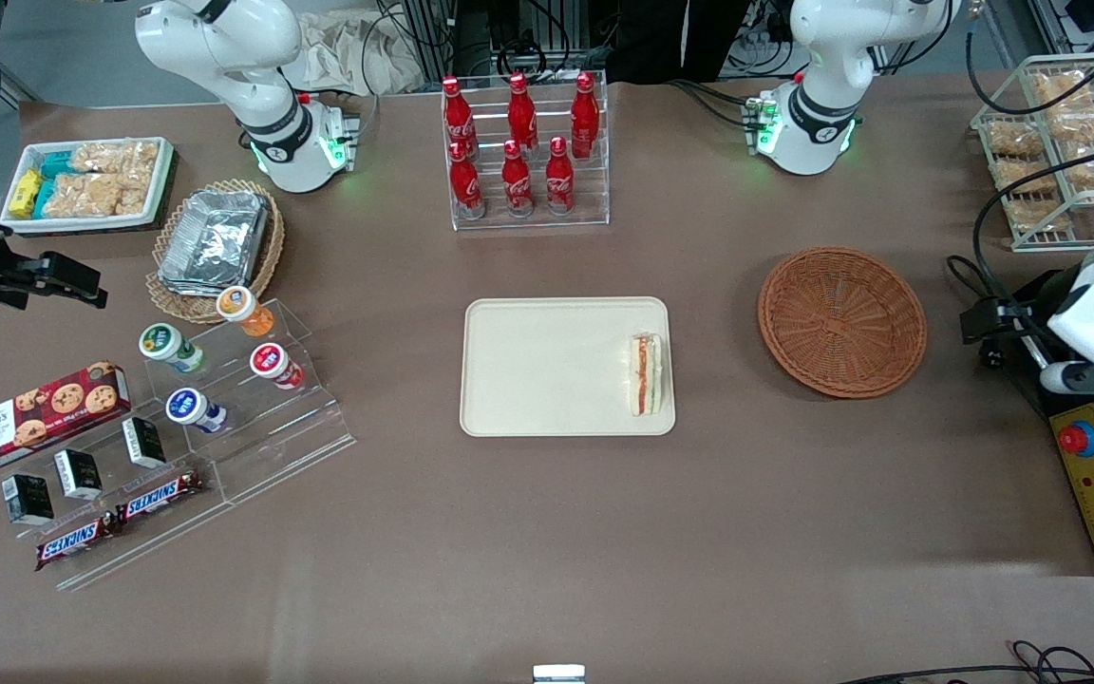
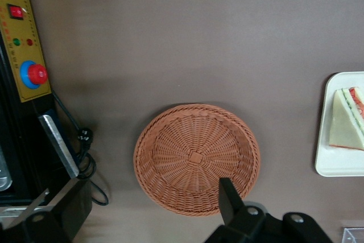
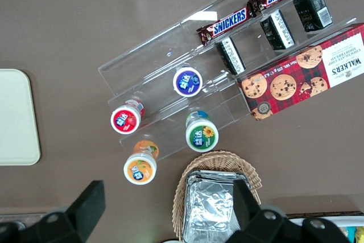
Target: Place sandwich from basket to tray
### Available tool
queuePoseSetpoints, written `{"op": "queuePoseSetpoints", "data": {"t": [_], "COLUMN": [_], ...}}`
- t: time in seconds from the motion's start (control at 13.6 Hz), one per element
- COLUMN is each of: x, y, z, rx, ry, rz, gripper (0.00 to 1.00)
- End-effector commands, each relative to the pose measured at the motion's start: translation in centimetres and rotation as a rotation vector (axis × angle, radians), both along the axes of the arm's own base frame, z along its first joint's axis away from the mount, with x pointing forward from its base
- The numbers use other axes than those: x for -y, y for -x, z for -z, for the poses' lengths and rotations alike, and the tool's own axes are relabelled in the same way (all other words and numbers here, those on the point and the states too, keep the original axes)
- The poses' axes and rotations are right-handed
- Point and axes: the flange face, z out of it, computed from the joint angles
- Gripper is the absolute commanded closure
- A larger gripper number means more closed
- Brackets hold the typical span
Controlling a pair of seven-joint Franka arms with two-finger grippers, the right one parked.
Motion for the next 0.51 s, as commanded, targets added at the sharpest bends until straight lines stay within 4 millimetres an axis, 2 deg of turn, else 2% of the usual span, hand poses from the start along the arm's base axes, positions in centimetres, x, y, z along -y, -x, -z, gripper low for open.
{"op": "queuePoseSetpoints", "data": {"t": [0.0, 0.29, 0.44], "x": [-2.0, -2.2, -2.4], "y": [1.3, 1.5, 1.5], "z": [-1.8, -4.9, -5.1], "rx": [0.013, 0.076, 0.079], "ry": [-0.018, -0.007, -0.007], "rz": [0.018, 0.026, 0.021], "gripper": [0.0, 0.0, 0.0]}}
